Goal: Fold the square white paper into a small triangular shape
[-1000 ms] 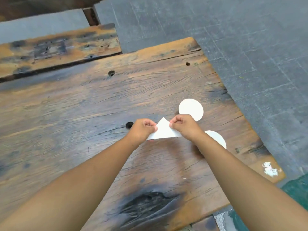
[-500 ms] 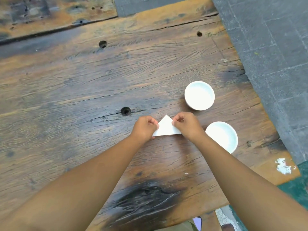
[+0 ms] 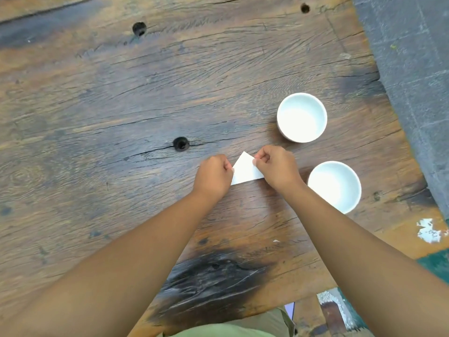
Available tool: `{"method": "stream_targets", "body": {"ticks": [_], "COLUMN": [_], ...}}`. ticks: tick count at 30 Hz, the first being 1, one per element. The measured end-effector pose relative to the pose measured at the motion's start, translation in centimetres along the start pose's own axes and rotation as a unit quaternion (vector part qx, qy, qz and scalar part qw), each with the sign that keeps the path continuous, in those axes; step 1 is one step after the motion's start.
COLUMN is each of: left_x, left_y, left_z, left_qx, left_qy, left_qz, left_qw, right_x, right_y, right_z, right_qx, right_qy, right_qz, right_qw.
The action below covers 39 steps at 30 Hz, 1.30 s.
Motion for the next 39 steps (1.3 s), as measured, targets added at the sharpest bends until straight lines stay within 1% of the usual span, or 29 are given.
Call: {"method": "stream_targets", "body": {"ticks": [7, 10, 14, 16, 27, 34, 36, 39], "left_x": [0.1, 0.1, 0.3, 0.3, 0.3, 0.3, 0.0, -0.3], "left_y": [-0.3, -0.3, -0.4, -0.4, -0.6, -0.8, -0.8, -1.0], "left_z": [-0.2, -0.1, 0.2, 0.3, 0.1, 0.1, 0.0, 0.3], "left_qx": [-0.011, 0.011, 0.066, 0.075, 0.076, 0.084, 0.092, 0.11], "left_qy": [-0.002, 0.001, 0.005, 0.001, -0.001, -0.008, -0.027, -0.068], "left_qz": [-0.006, -0.037, -0.068, -0.075, -0.067, -0.069, -0.07, -0.057], "left_qw": [1.0, 0.999, 0.996, 0.994, 0.995, 0.994, 0.993, 0.99], "right_x": [0.4, 0.5, 0.6, 0.7, 0.7, 0.4, 0.1, -0.3], "right_y": [0.5, 0.4, 0.2, 0.2, 0.0, -0.5, -1.1, -2.3], "right_z": [-0.2, -0.2, -0.1, 0.0, 0.1, 0.1, 0.5, 1.6], "right_qx": [-0.006, -0.01, -0.016, -0.02, -0.043, -0.023, -0.042, -0.107], "right_qy": [0.008, 0.014, 0.027, 0.034, 0.039, 0.022, 0.003, -0.017], "right_qz": [0.012, 0.023, 0.036, 0.038, 0.046, 0.056, 0.064, 0.082], "right_qw": [1.0, 1.0, 0.999, 0.999, 0.997, 0.998, 0.997, 0.991]}}
Point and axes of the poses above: each hand's wrist, its own z-axis away from the middle knuckle, its own x-axis out of the palm, y = z × x, the point moved 4 cm from there along -z, towards the middle knuckle, and after that the axes turned 6 degrees about -z, right-handed, at the moved point
